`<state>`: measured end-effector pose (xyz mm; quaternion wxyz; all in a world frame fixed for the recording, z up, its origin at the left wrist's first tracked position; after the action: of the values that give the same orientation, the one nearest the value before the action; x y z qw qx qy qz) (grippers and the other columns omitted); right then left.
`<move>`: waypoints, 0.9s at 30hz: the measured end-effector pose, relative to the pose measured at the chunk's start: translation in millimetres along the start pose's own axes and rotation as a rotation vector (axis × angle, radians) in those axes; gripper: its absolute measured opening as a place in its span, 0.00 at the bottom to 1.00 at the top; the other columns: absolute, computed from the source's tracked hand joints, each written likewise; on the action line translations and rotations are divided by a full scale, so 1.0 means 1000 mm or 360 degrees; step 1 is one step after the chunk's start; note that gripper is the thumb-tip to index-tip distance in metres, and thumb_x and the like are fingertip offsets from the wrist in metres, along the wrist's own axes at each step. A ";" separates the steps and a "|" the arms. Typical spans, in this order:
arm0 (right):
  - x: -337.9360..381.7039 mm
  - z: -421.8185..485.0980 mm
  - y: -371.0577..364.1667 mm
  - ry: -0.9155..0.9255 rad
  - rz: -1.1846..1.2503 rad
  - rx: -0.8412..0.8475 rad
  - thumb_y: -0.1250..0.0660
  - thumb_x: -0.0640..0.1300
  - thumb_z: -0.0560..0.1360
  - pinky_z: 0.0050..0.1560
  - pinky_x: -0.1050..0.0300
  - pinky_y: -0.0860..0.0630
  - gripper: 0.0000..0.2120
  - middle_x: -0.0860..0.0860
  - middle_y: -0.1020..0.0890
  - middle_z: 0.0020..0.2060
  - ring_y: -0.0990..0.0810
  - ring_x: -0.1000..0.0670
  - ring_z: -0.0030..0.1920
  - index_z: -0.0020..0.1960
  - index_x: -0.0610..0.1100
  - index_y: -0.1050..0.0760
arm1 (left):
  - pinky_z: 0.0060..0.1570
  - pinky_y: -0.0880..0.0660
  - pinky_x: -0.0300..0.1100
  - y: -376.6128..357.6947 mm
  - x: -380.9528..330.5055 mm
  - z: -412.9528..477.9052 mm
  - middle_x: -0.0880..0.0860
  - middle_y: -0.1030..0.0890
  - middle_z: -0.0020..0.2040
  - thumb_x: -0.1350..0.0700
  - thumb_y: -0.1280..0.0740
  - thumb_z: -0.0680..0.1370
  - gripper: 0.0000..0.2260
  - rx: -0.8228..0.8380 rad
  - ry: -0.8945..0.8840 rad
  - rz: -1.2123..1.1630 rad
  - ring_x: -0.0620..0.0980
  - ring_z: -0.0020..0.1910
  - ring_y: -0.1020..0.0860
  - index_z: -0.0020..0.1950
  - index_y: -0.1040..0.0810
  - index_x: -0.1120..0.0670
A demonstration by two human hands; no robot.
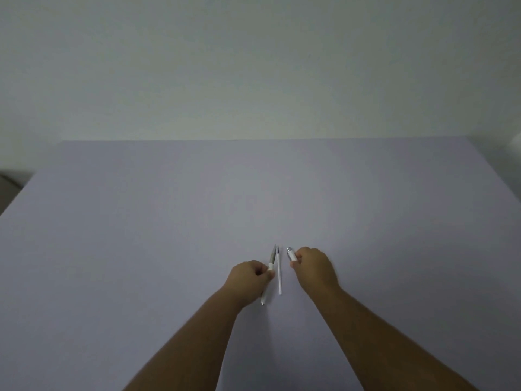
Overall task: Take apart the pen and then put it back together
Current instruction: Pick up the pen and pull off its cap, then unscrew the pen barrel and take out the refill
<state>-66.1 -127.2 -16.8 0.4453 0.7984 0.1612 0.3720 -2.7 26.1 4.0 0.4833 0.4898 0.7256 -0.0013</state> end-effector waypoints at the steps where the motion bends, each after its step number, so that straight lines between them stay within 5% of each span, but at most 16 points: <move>1: 0.000 0.000 0.000 0.0009 0.0012 0.0007 0.37 0.47 0.76 0.47 0.53 0.27 0.11 0.43 0.19 0.49 0.21 0.42 0.51 0.52 0.41 0.22 | 0.50 0.22 0.49 0.000 0.000 0.000 0.52 0.21 0.39 0.50 0.35 0.77 0.09 -0.0005 -0.0003 0.0005 0.51 0.39 0.22 0.41 0.22 0.52; 8: -0.001 -0.002 0.000 0.0088 0.0003 0.0008 0.38 0.47 0.76 0.42 0.54 0.28 0.12 0.43 0.18 0.46 0.20 0.42 0.47 0.50 0.40 0.21 | 0.49 0.22 0.47 0.000 -0.003 0.000 0.49 0.22 0.37 0.49 0.35 0.77 0.10 0.0001 -0.0024 0.0031 0.50 0.39 0.23 0.37 0.24 0.49; 13: 0.001 -0.008 0.007 0.0087 0.0066 -0.0063 0.40 0.51 0.78 0.38 0.55 0.35 0.16 0.45 0.26 0.38 0.27 0.45 0.39 0.35 0.43 0.32 | 0.44 0.25 0.42 0.000 -0.004 -0.001 0.47 0.23 0.36 0.49 0.36 0.77 0.10 -0.0004 -0.0062 0.0111 0.48 0.38 0.24 0.37 0.25 0.48; 19: 0.025 -0.017 0.021 -0.0169 0.0898 0.0069 0.36 0.62 0.73 0.34 0.60 0.31 0.22 0.50 0.23 0.32 0.24 0.50 0.35 0.39 0.42 0.23 | 0.30 0.32 0.33 0.001 -0.013 -0.005 0.46 0.24 0.35 0.48 0.37 0.77 0.09 -0.0054 -0.0159 0.0210 0.43 0.32 0.27 0.40 0.23 0.49; 22: 0.030 -0.020 0.022 -0.0132 0.1004 0.0154 0.31 0.55 0.72 0.38 0.56 0.29 0.17 0.49 0.24 0.31 0.27 0.50 0.34 0.34 0.43 0.25 | 0.26 0.33 0.30 0.000 -0.019 -0.010 0.46 0.23 0.34 0.50 0.38 0.78 0.10 -0.0032 -0.0215 0.0268 0.42 0.29 0.27 0.39 0.23 0.50; 27: 0.027 -0.025 0.031 -0.0055 0.1319 0.0251 0.32 0.48 0.74 0.36 0.58 0.28 0.10 0.51 0.21 0.31 0.27 0.52 0.33 0.39 0.42 0.20 | 0.24 0.28 0.28 0.008 -0.025 -0.018 0.44 0.19 0.36 0.53 0.39 0.79 0.09 0.0053 -0.0214 0.0024 0.42 0.33 0.24 0.45 0.20 0.51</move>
<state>-68.1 -113.5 28.9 0.1982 0.8334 -0.1529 0.4927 -8.7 21.1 34.4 0.5228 0.5021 0.6876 -0.0426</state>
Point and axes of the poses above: each hand's wrist, its own z-axis towards the middle knuckle, its own y-axis out of the back of the hand, x = y × z, the point moved 1 cm from there along z, towards the middle knuckle
